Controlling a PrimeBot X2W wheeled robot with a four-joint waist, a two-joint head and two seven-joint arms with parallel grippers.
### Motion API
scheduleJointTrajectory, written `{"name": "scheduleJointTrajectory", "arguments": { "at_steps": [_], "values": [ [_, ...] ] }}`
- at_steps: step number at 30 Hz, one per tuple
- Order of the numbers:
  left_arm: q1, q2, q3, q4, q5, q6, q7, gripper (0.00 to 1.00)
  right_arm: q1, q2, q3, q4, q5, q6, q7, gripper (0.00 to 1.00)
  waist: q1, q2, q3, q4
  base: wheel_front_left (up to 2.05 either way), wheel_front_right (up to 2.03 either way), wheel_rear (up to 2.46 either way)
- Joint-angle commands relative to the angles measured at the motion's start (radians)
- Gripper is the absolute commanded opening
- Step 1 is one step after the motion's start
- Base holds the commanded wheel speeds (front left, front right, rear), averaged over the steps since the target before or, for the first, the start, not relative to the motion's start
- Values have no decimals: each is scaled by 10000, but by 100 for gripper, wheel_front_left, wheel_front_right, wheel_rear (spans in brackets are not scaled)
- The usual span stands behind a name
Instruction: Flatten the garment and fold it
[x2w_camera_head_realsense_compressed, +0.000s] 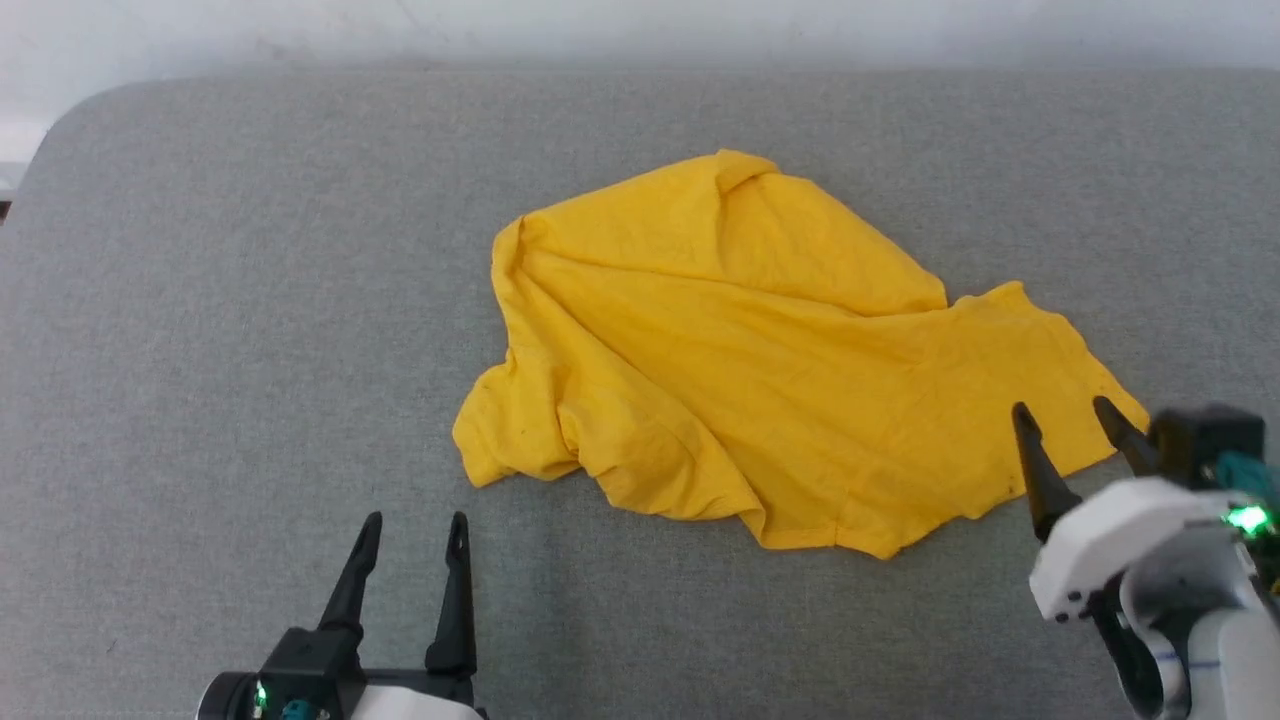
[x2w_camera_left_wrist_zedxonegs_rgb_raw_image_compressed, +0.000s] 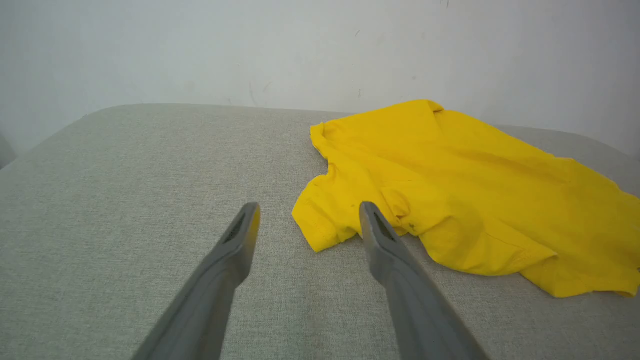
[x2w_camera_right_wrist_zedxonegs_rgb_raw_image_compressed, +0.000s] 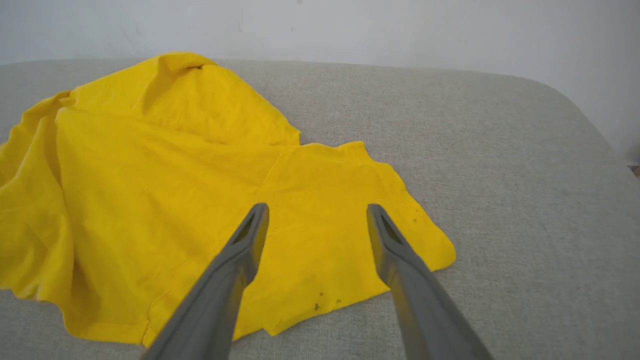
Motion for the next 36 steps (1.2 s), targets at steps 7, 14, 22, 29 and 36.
{"name": "scheduleJointTrajectory", "arguments": {
  "at_steps": [7,14,22,29,36],
  "values": [
    [-510,-266,65,134,239,-313,-49,100,-1236,-728,490,47,506,-11,4067,100,-1,-1,499,338,0,0,0],
    [-929,-513,21,379,315,-631,-49,100,-1925,-1623,1026,420,1066,-11,6403,100,-1,-1,921,876,0,0,0],
    [-1307,-724,69,635,403,-943,-49,100,-2183,-1782,1407,1656,898,-11,6635,100,-1,-1,1198,1476,0,0,0],
    [-1261,-812,254,714,501,-1003,-49,100,-2357,-1769,1403,2232,772,-11,6132,0,-1,-1,1027,1420,0,0,0],
    [-1042,-842,446,808,512,-1136,-49,100,-2152,-1976,904,1870,984,-11,5797,0,-1,-1,516,860,0,0,0]
  ]
}}
